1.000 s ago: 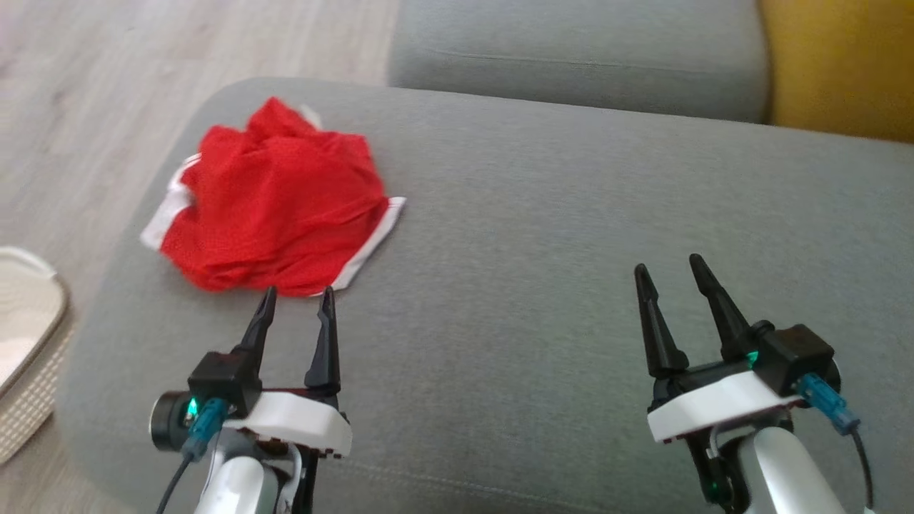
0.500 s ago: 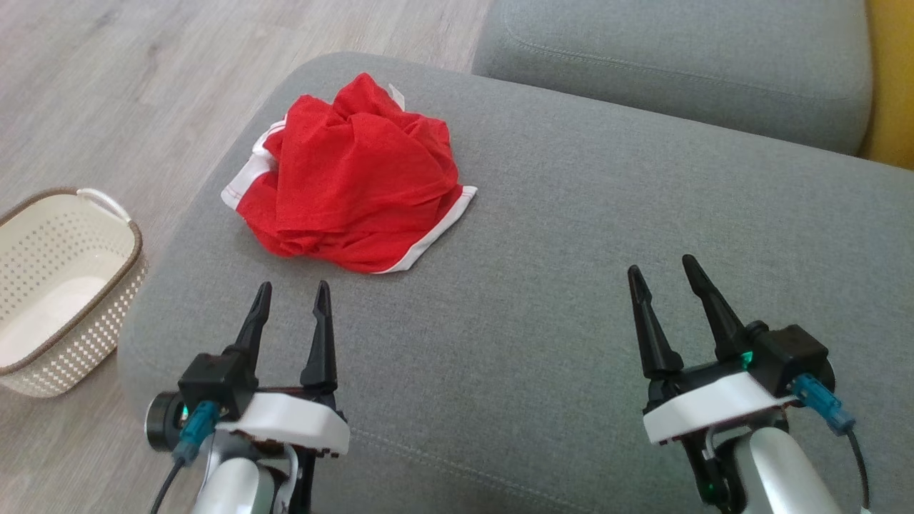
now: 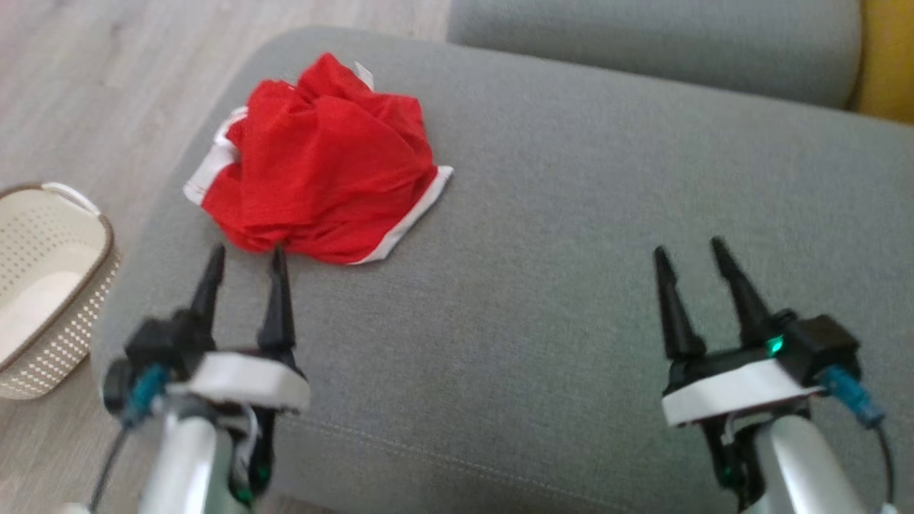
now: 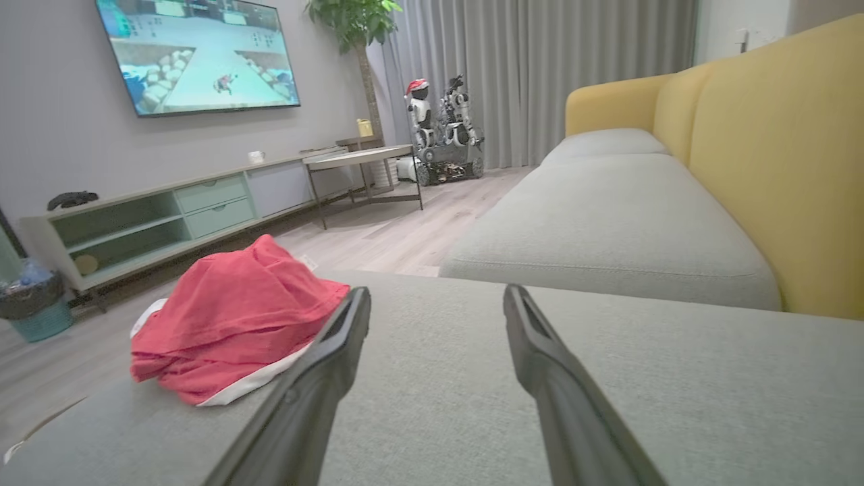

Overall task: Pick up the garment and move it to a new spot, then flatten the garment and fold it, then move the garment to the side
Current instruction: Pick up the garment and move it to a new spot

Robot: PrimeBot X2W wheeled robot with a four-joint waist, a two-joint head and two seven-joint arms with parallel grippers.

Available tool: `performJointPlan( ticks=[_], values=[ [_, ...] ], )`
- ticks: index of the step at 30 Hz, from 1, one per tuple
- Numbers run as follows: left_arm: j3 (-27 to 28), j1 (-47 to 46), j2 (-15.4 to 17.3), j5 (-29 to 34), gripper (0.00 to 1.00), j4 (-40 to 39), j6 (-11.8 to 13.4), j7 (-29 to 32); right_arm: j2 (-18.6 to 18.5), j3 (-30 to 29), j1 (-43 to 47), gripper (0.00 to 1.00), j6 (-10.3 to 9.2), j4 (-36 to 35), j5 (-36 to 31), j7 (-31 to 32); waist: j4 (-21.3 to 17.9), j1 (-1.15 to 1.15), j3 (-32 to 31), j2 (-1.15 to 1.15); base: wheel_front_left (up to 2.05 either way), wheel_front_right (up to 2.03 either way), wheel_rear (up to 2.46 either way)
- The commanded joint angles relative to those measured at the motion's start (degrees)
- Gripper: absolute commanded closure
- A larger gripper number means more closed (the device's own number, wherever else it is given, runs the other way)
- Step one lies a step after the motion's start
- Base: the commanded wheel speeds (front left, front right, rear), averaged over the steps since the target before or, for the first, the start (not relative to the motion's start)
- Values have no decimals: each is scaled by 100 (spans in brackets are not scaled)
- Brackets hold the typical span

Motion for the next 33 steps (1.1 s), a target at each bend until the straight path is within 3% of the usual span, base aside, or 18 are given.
performJointPlan(
  ticks=[1, 13, 18, 28, 29, 30, 31, 33],
  values=[
    [244, -463, 124, -55, 0, -63, -62, -69, -27, 57, -342, 0, 44, -284, -47, -9, -138, 0, 209, 0, 0, 0, 0],
    [584, -2581, 859, -482, 0, 1584, -531, 996, -30, -345, -626, 0, 44, -1132, -399, 303, -666, 0, 1308, 0, 0, 0, 0],
    [655, -3207, 1080, -542, 0, 2281, -569, 1195, -46, -329, -727, 0, 44, -1257, -477, 331, -870, 0, 1582, 0, 0, 0, 0],
    [655, -3881, 1333, -485, 0, 3548, -516, 1017, -49, -266, -773, 0, 44, -1266, -486, 300, -1112, 0, 1808, 0, 0, 0, 0],
    [648, -3920, 1325, -498, 11, 3652, -534, 997, -49, -266, -772, 0, 44, -1261, -486, 295, -1122, 0, 1815, 0, 0, 0, 0],
    [653, -3959, 1320, -520, 74, 3738, -548, 959, -49, -265, -772, 0, 44, -1254, -487, 291, -1132, 0, 1818, 0, 0, 0, 0],
    [650, -3992, 1321, -526, 100, 3805, -558, 899, -49, -263, -771, 0, 44, -1246, -487, 286, -1141, 0, 1816, 0, 0, 0, 0],
    [641, -4017, 1326, -526, 100, 3863, -575, 818, -49, -261, -770, 0, 44, -1231, -488, 279, -1147, 0, 1802, 0, 0, 0, 0]
  ],
)
